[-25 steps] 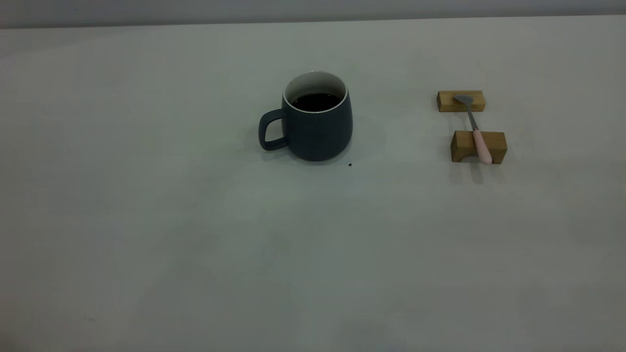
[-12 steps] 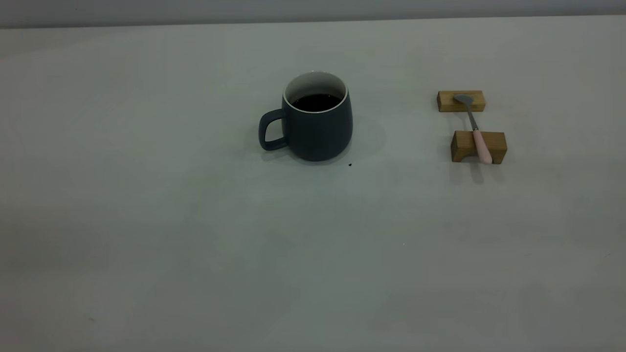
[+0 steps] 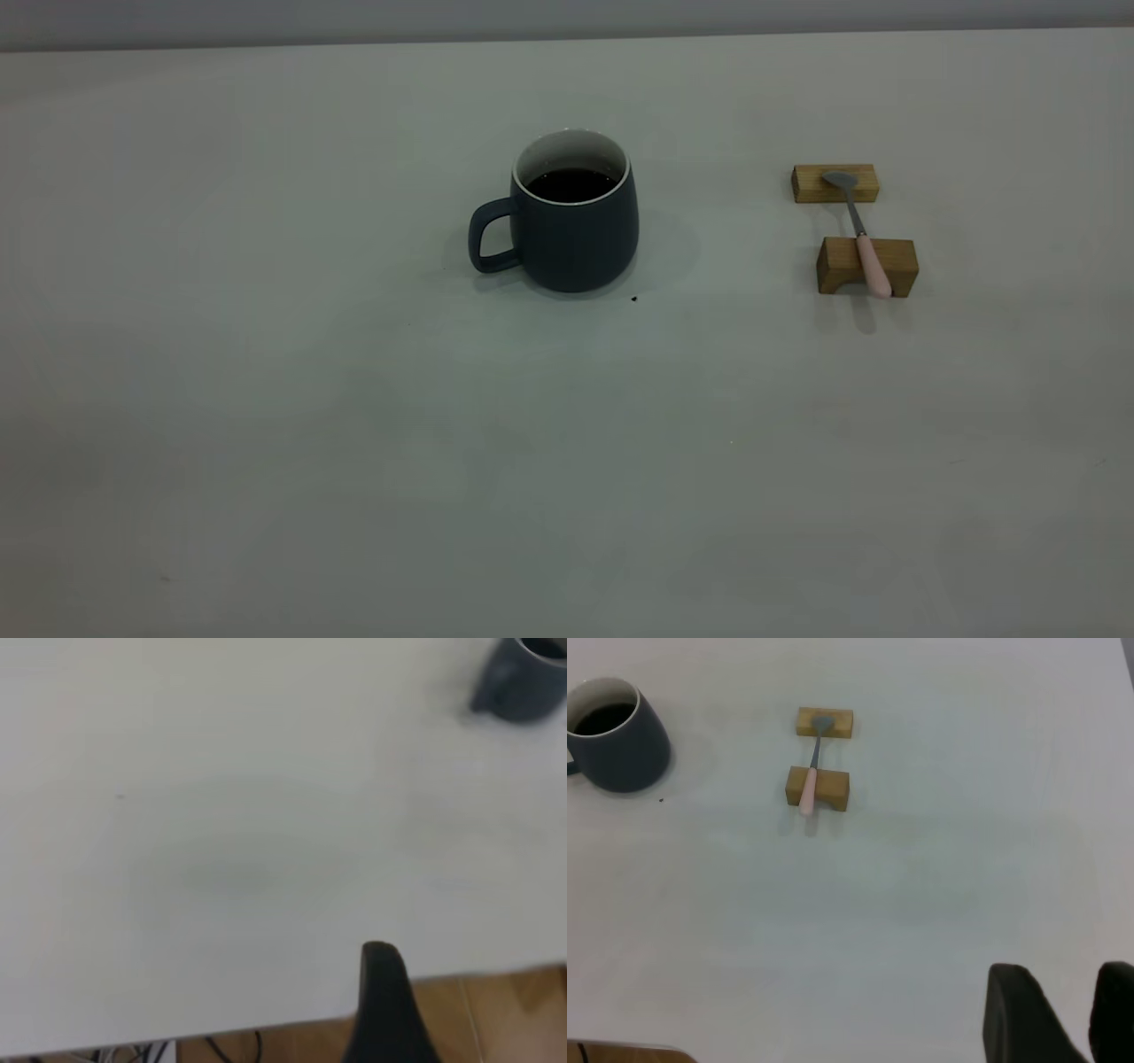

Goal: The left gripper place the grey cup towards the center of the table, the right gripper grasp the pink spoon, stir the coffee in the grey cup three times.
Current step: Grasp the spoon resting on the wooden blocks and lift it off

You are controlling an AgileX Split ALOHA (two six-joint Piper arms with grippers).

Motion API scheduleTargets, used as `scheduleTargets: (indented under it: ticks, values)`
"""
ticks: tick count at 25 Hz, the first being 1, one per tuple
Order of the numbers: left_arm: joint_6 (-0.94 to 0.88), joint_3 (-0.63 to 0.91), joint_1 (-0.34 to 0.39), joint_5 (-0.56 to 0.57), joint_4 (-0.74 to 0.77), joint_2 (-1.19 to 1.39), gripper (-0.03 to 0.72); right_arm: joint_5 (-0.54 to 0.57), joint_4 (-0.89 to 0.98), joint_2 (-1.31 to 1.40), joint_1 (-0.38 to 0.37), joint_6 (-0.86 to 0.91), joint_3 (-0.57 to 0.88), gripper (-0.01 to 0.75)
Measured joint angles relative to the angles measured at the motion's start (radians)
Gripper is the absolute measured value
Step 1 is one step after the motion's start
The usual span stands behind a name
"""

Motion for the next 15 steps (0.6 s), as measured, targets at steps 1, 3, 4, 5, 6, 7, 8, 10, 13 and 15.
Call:
scheduleTargets:
  ticks: [1,3,4,5,6,7,8,10,13,15]
  values:
    - [0.000,0.000,0.026,0.000,0.000,-0.004,0.567,0.000,0.000,0.000,0.000,0.000,0.000,0.240]
    - [0.000,0.000,0.062,0.000,0.000,-0.004,0.567,0.000,0.000,0.000,0.000,0.000,0.000,0.240]
    - [0.000,0.000,0.073,0.000,0.000,-0.004,0.567,0.000,0.000,0.000,0.000,0.000,0.000,0.240]
    - [0.000,0.000,0.081,0.000,0.000,-0.004,0.567,0.000,0.000,0.000,0.000,0.000,0.000,0.240]
    - [0.000,0.000,0.083,-0.001,0.000,-0.004,0.567,0.000,0.000,0.000,0.000,0.000,0.000,0.240]
    - [0.000,0.002,0.083,-0.007,0.000,-0.004,0.567,0.000,0.000,0.000,0.000,0.000,0.000,0.240]
    - [0.000,0.005,0.083,-0.021,0.000,-0.004,0.567,0.000,0.000,0.000,0.000,0.000,0.000,0.240]
    - [0.000,0.012,0.083,-0.031,0.000,-0.004,0.567,0.000,-0.001,0.000,0.000,0.000,0.000,0.240]
    - [0.001,0.022,0.083,-0.029,0.002,-0.005,0.567,0.000,0.001,0.000,0.000,0.000,0.000,0.240]
    - [0.002,0.022,0.083,-0.029,0.003,-0.005,0.567,0.000,0.022,0.000,0.000,0.000,0.000,0.240]
